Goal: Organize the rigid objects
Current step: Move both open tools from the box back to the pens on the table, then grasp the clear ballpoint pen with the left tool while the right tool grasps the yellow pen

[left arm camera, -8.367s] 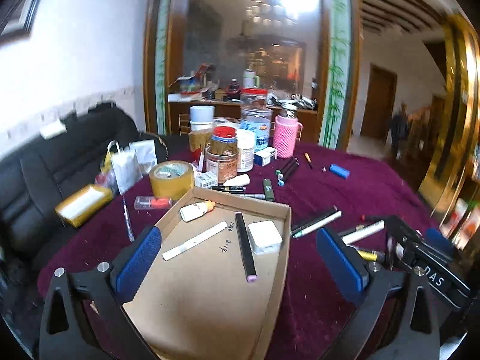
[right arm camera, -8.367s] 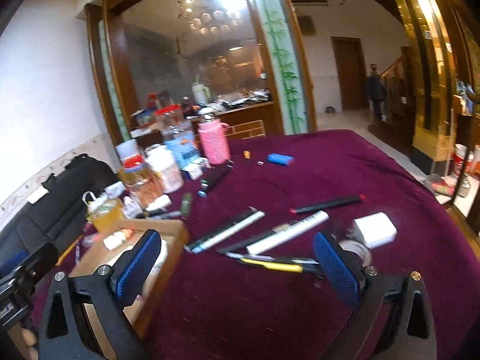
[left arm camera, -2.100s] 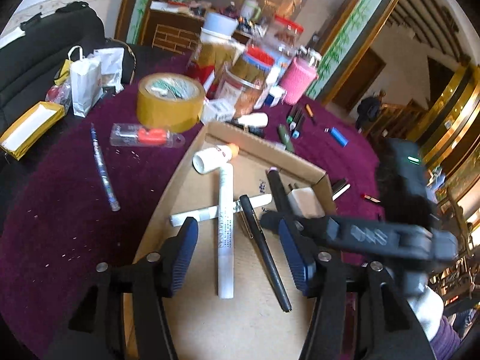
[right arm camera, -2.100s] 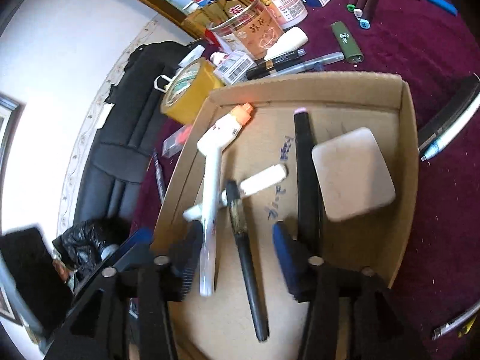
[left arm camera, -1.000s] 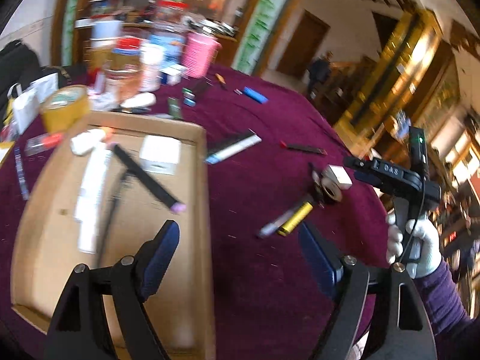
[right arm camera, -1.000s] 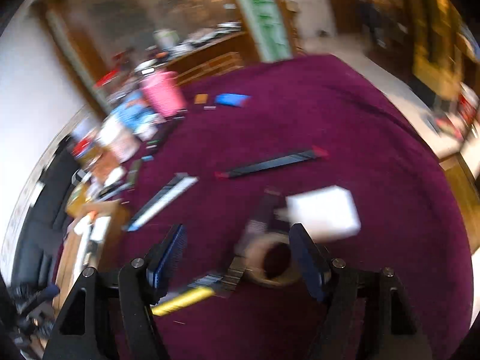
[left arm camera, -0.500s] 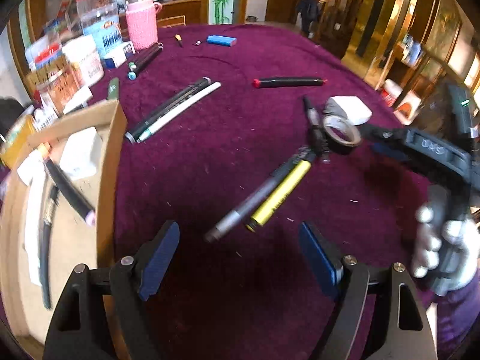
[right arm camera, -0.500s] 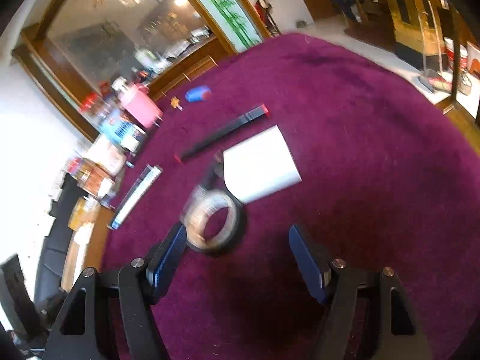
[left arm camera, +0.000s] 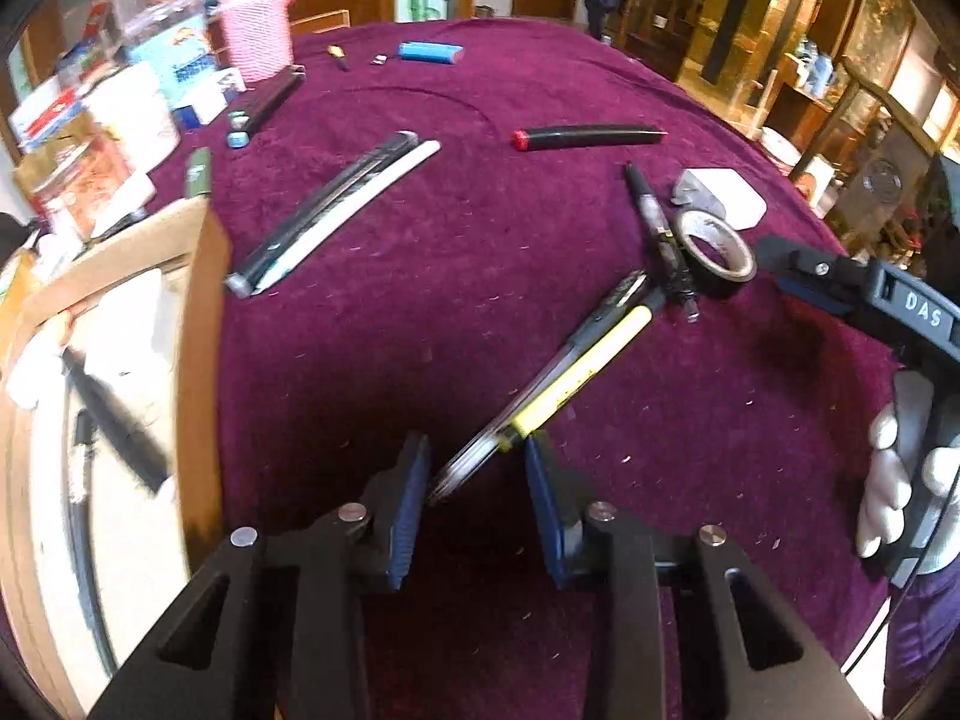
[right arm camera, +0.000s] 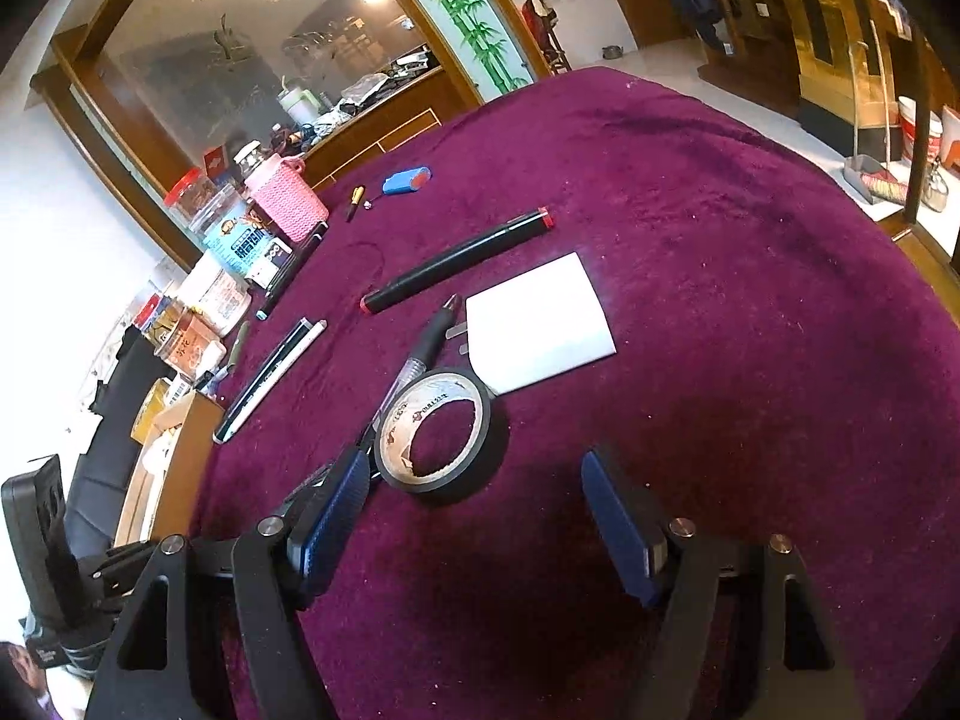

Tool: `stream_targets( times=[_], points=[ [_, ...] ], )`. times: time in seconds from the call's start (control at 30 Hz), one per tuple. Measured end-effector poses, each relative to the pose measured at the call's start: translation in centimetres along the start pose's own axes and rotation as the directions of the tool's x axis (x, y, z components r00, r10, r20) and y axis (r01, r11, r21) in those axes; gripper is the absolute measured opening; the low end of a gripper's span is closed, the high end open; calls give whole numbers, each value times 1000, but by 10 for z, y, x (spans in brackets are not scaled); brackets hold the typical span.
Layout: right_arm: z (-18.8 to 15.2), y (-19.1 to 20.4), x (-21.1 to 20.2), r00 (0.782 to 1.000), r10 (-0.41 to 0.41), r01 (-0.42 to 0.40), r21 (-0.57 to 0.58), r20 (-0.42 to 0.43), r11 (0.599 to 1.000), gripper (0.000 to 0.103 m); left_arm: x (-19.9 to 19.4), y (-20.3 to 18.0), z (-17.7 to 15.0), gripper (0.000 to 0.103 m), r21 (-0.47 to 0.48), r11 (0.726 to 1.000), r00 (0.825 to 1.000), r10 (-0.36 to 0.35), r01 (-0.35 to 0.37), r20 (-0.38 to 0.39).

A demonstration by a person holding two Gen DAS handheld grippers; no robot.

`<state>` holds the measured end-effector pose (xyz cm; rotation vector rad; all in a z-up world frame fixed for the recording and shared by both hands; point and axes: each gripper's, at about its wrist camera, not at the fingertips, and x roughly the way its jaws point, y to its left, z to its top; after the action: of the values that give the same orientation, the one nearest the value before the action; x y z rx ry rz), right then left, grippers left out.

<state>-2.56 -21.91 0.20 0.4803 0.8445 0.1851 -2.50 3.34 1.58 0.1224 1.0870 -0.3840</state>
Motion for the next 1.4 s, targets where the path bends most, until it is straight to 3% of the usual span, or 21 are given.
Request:
stream_targets(
  times=[0.1,0.17,0.2,0.27,0.4,0.53,0.63,0.83,1.0,1.13,1.23,1.33,1.4],
  points=[
    [0,0,1,1000,3,-3,3,-4,1000,77,4,-19,-2,36,69,996,999,51,-51,9],
    [1,-1,1,1000,3,-3,3,-5,1000,77,1,-30,-6,35,81,997,1000,-4,3,2],
    [1,-1,1,1000,4,-4,4,-5,1000,77,-1,-35,-8,25,86,996,999,-36,37,-6],
    [1,-1,2,1000,6,-6,5,-5,1000,77,-4,-41,-13,18,84,991,994,-104,106,-26],
    [2,-1,1,1000,12,-11,9,-6,1000,77,-9,-34,-16,17,68,996,999,-53,54,-13],
    [2,-2,2,1000,21,-21,14,-7,1000,78,-22,-11,-8,17,-11,995,995,-97,97,21],
    [2,-1,2,1000,28,-28,12,-9,1000,80,-27,-6,2,17,-37,997,997,-66,68,49],
    [1,-2,2,999,37,-36,13,-11,999,80,11,-25,13,17,54,998,1000,25,-25,3],
    [1,-3,2,999,43,-43,17,-11,999,81,15,-40,13,16,114,989,995,95,-97,22],
    [1,-4,2,998,55,-55,22,-14,998,82,5,-46,11,15,96,995,999,14,-17,31],
    [2,-7,1,998,67,-66,32,-15,997,82,-3,-51,17,15,113,992,995,42,-51,87],
    [2,-8,1,997,76,-75,38,-15,996,82,3,-50,19,15,102,995,998,-9,2,70],
    [2,-8,1,997,76,-76,38,-16,996,82,9,-52,19,15,108,994,998,-4,-3,63]
  ],
)
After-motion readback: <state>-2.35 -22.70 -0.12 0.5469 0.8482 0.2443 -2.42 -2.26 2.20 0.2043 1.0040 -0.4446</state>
